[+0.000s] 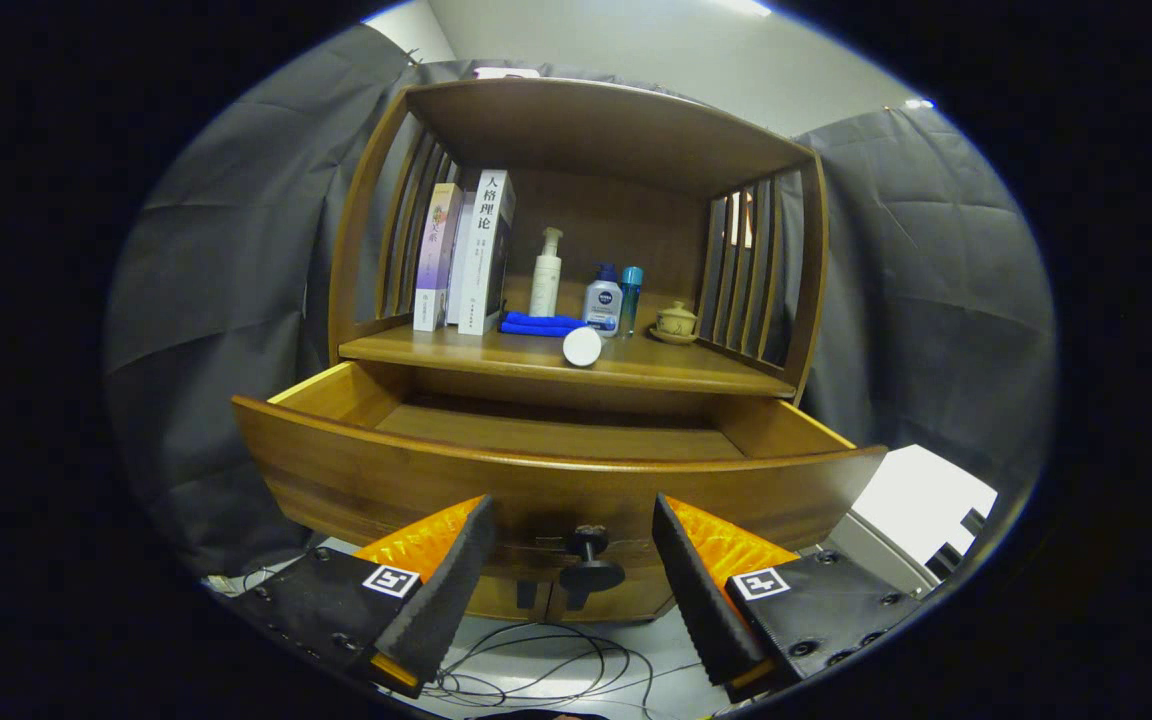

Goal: Pull open the drawer, take out the items inside it, and place them on the countertop above the cabinet.

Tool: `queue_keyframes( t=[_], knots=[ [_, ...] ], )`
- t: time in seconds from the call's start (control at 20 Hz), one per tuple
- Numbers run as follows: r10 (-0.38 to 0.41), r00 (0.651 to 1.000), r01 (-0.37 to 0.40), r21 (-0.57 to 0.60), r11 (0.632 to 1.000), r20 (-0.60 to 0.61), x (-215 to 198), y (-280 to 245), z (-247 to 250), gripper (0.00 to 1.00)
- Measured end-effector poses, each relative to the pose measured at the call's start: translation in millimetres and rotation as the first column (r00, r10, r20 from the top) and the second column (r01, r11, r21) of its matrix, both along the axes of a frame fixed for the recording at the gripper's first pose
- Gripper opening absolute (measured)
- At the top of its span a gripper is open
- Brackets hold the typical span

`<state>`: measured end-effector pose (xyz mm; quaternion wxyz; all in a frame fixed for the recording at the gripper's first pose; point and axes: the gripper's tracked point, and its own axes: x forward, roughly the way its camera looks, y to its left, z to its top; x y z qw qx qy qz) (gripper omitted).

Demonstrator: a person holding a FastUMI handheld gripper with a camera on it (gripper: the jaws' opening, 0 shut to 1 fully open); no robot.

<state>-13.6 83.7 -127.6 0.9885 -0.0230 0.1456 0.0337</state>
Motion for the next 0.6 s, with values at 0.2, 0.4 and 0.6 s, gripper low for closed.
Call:
queue_keyframes(
  t=[0.2, 0.4, 0.6],
  knots=[
    [0.006, 1.000, -0.006, 0.028, 1.000, -0.011, 5.2, -0.7, -11.2, 0.98],
    [0.029, 0.999, -0.028, 0.023, 0.999, -0.022, 16.5, 0.2, -19.5, 0.98],
    [0.062, 0.997, -0.062, -0.013, 0.998, -0.042, 19.1, 2.2, -26.1, 0.97]
  ],
)
